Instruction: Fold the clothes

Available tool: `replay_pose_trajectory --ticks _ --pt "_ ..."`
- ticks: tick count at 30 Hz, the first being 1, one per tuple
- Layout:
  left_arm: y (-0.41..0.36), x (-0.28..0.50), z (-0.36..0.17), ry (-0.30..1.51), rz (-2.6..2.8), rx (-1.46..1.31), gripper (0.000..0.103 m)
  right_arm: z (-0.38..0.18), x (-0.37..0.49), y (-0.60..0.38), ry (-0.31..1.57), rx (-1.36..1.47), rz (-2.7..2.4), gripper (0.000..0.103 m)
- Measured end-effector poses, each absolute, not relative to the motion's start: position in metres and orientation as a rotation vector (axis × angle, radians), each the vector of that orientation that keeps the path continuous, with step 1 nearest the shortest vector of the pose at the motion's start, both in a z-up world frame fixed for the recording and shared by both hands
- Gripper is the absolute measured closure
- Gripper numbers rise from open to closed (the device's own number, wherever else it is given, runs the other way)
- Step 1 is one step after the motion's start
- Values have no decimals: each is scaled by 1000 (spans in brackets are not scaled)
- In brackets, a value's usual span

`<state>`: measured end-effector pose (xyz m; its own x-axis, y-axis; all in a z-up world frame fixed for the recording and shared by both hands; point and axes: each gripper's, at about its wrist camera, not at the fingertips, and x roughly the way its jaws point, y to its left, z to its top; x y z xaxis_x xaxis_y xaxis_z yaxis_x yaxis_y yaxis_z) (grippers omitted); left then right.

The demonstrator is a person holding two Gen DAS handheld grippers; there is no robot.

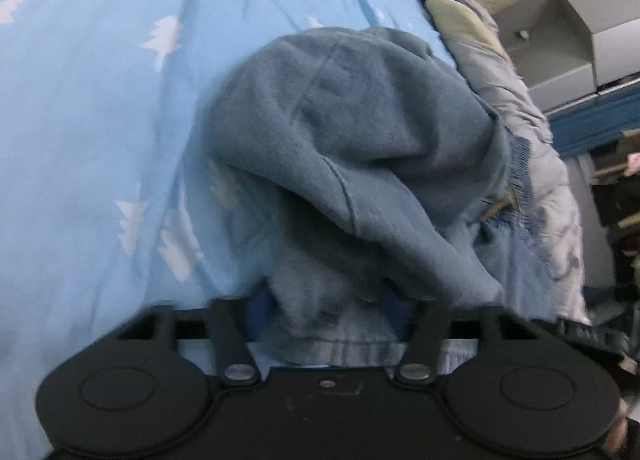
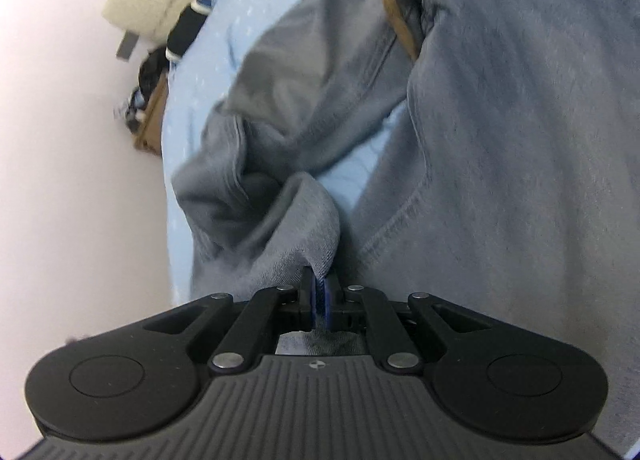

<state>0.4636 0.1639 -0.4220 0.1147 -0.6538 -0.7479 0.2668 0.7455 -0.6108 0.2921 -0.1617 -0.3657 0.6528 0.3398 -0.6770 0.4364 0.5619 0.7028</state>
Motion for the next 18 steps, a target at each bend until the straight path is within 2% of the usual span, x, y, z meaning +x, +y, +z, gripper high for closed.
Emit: replay_pose_trajectory --ticks 1,3,11,18 --pt "164 464 -421 1288 -682 -353 89 -365 292 -158 910 993 -61 99" --pt "174 464 -408 1257 -658 -379 94 -363 292 -152 934 961 -49 99" --pt "268 473 -319 1067 -537 -348 95 -336 306 -65 993 917 267 99" --pt "365 496 -286 1003 -383 -343 95 -322 358 53 990 780 635 99"
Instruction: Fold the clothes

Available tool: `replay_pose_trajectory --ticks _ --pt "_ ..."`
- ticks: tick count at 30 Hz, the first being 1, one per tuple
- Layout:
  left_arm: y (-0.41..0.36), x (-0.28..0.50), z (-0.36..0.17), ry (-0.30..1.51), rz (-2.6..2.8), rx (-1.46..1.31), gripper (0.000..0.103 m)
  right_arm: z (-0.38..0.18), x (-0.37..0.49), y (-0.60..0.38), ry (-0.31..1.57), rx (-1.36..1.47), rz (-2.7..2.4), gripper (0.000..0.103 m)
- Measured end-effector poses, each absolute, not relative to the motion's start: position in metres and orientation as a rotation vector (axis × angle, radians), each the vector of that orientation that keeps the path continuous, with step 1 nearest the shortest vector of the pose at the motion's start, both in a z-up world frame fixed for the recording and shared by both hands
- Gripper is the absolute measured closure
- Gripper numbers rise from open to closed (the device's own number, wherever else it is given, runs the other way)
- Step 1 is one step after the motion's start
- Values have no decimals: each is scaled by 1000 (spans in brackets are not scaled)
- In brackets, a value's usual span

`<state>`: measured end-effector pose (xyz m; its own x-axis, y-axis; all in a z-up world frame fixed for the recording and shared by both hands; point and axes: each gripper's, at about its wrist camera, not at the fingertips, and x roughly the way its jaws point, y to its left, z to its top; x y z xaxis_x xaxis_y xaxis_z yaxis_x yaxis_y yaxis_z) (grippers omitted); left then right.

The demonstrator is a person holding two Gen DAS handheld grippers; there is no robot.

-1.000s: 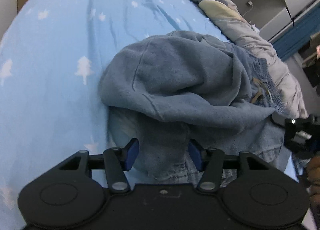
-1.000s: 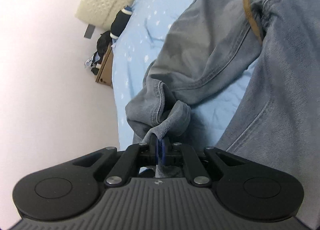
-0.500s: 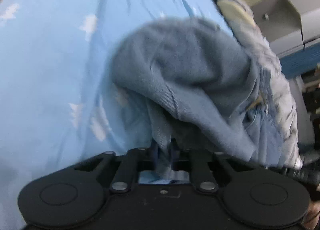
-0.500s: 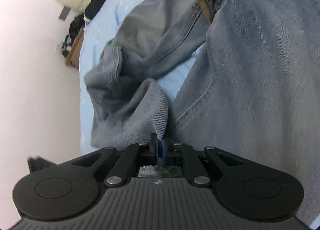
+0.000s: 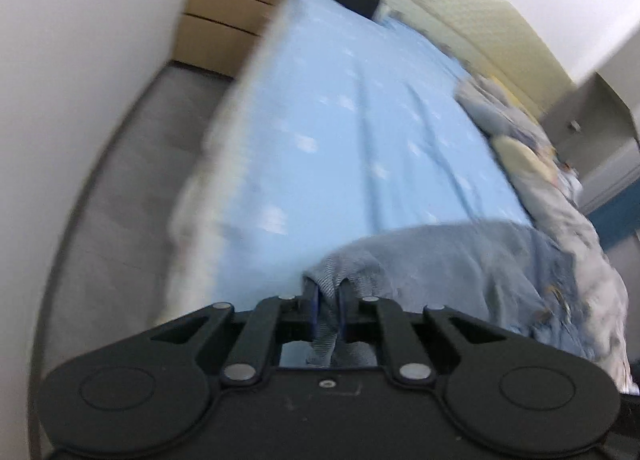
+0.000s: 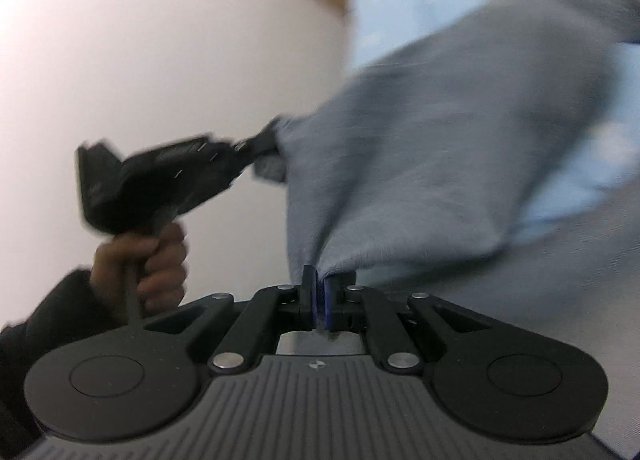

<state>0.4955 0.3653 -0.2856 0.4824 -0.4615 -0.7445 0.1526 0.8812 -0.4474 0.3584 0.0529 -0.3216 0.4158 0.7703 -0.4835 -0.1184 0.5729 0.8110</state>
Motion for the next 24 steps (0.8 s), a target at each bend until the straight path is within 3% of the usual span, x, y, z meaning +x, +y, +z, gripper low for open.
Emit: replay_pose_trajectory --ticks 6,13,16,18,20,24 --pt "411 514 -297 976 -334 -291 95 -330 401 128 978 682 801 99" --pt "417 522 -377 1056 -299 -144 92 -396 434 180 1072 560 754 99" --pt "418 511 -383 1051 -273 -189 81 -403 433 171 1074 552 735 90" --pt "422 504 -380 1056 -254 -225 54 -395 428 155 1055 574 747 86" --pt "429 496 -373 1064 -228 -263 52 -385 425 133 1044 588 760 70" --pt "445 467 -352 1074 -157 -419 48 -368 396 66 1014 591 694 65"
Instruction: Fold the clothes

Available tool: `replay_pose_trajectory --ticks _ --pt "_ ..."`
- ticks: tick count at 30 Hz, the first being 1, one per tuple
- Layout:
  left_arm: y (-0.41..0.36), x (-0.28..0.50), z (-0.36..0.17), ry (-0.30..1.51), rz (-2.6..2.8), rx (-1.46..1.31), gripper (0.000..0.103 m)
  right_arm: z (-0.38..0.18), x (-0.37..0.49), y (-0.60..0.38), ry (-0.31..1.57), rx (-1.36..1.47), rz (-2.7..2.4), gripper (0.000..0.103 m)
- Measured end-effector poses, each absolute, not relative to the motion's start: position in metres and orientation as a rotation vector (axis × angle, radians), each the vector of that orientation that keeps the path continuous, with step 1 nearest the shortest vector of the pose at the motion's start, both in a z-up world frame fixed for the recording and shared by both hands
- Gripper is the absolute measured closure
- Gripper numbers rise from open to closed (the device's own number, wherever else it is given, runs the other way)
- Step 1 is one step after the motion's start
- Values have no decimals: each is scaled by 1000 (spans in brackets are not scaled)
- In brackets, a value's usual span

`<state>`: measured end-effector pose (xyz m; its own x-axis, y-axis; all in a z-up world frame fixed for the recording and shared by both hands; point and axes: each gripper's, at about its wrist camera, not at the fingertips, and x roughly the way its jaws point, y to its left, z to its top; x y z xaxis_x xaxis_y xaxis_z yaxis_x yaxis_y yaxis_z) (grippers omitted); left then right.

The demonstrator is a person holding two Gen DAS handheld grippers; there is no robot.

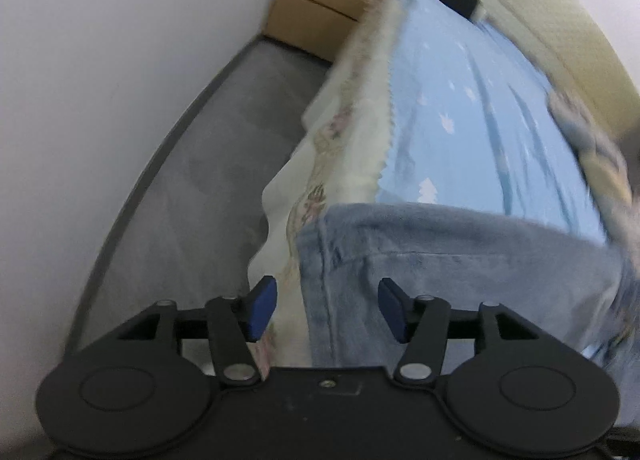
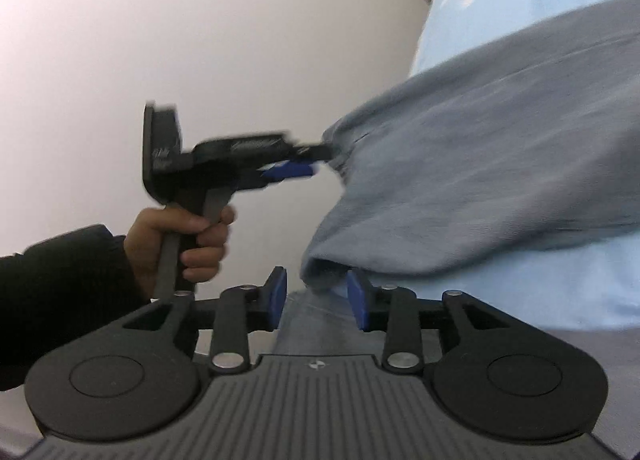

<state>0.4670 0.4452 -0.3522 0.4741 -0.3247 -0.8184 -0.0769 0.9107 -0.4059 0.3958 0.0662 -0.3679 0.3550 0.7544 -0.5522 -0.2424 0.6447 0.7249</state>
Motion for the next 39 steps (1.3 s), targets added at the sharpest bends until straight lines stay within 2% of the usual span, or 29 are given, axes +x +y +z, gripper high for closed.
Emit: replay_pose_trajectory --ticks 6,9,13,17,19,24,27,28,29,31,32,33,34,36,37,38,39 --pt "431 406 -326 1062 -122 -763 36 -368 390 -75 969 778 290 57" --pt "420 380 -333 1069 -80 -937 30 -388 396 -144 919 949 25 57" --pt "399 365 -355 1120 -33 -1058 29 -420 405 -188 864 1157 -128 55" --pt "386 358 -379 1162 -24 -1173 29 -436 417 -192 855 1269 -160 38" --pt "382 352 -385 1173 -21 -1222 29 -441 424 -192 854 1315 -159 34" --pt "386 348 -400 1131 7 -1290 26 -429 443 -214 930 1282 -172 34" --pt "396 354 -410 1086 38 -1368 28 -426 456 -201 994 1258 -217 45" --pt "398 356 -408 1067 40 -1373 28 -427 458 -201 1000 1266 -227 51" --pt "399 359 -405 1055 29 -1360 29 -431 460 -201 1007 1277 -238 63" --pt "401 365 -399 1034 10 -1336 34 -435 461 -205 1004 1294 -251 78" --pt "401 367 -398 1047 21 -1329 44 -435 462 -207 1000 1292 -245 89" --pt "401 369 -398 1060 33 -1323 56 -432 460 -207 997 1262 -234 96" --pt "401 370 -398 1074 44 -1316 59 -428 457 -207 992 1225 -222 98" --pt "402 372 -398 1089 58 -1285 80 -423 449 -204 988 1158 -214 99" --pt "403 371 -399 1085 66 -1270 85 -419 446 -203 987 1136 -213 99" --pt "405 369 -399 1076 70 -1269 98 -416 443 -202 985 1115 -212 99" --pt "407 368 -397 1056 69 -1284 99 -414 439 -203 984 1096 -209 99"
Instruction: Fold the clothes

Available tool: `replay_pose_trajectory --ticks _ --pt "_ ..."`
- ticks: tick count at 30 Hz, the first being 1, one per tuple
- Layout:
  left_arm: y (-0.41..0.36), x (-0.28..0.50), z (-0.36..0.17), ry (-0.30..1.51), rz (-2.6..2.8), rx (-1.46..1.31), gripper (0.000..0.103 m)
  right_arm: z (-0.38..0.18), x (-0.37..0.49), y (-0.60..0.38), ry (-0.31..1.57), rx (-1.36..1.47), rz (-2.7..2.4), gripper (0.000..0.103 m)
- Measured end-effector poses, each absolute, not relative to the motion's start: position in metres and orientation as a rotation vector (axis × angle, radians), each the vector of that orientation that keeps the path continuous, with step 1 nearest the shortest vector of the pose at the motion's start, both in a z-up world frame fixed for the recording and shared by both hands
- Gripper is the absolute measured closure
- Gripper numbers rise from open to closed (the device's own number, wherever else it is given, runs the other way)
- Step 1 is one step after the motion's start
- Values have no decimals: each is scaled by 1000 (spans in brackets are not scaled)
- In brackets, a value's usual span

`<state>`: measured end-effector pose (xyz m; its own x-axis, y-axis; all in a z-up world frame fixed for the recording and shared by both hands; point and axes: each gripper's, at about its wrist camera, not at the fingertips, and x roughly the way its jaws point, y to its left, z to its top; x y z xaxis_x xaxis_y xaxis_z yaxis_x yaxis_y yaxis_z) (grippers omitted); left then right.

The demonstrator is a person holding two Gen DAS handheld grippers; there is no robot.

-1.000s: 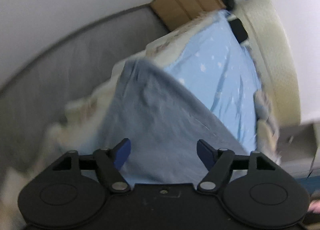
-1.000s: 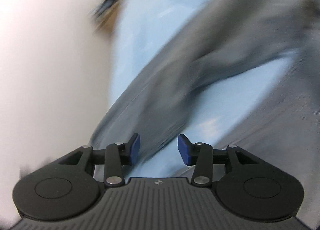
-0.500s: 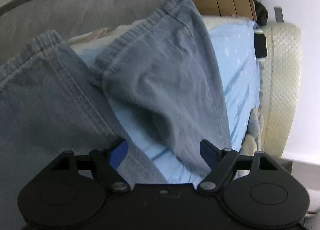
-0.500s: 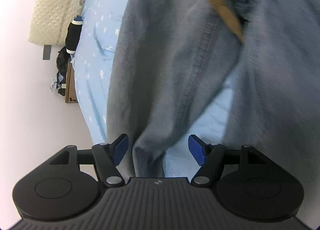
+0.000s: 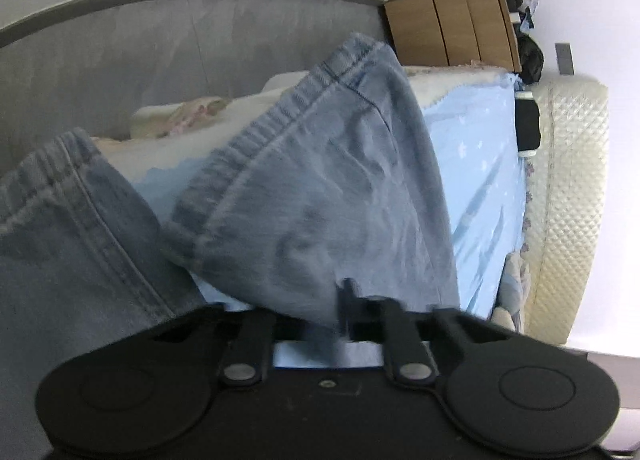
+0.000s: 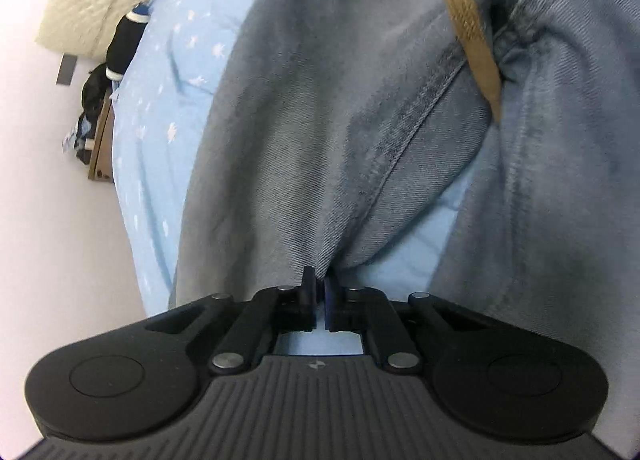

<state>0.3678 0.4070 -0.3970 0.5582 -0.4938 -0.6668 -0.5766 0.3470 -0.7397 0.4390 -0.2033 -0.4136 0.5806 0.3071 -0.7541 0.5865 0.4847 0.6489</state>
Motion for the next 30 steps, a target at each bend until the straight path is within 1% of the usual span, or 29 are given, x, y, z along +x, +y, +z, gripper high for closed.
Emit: replay_pose_trajectory --ticks 2,6,9,11,14,17,18,19,20,21,22,23,24,26,28,30 --pt "412 365 -387 1000 48 -1306 100 -406 432 -204 987 1036 -196 99" --pt "425 360 -347 869 16 -1264 100 -369 435 -192 991 775 -111 100" --pt "433 354 -332 837 22 -1165 100 -353 431 -189 1007 745 -68 100" --pt "439 349 -341 863 56 -1133 100 -359 424 -185 1037 725 -63 99" --pt "442 343 -370 932 88 -1113 100 -394 416 -185 1099 786 -81 99" --pt "436 344 -375 998 65 -1008 98 -419 416 -191 1158 812 -70 99" --pt "434 344 -372 1007 55 -965 94 -415 419 -192 1170 791 -59 98" --pt "433 342 -367 1012 50 -963 91 -410 423 -193 1181 764 -48 96" --pt "432 340 -362 1017 46 -961 85 -405 427 -194 1192 737 -37 91" --pt "431 337 -357 1021 40 -960 71 -399 430 -195 1202 711 -26 89" --pt "431 334 -351 1021 30 -969 65 -389 431 -195 1201 665 -17 83" --pt "430 326 -343 1017 38 -969 57 -378 425 -196 1193 632 -6 77" --pt "429 319 -335 1014 45 -970 51 -365 421 -198 1184 622 18 77" --pt "428 301 -323 1018 65 -992 46 -343 412 -205 1171 622 47 77" --pt "423 283 -312 1012 98 -1036 43 -321 397 -217 1164 618 45 77" --pt "417 265 -302 1009 159 -1062 37 -304 387 -233 1155 615 21 77"
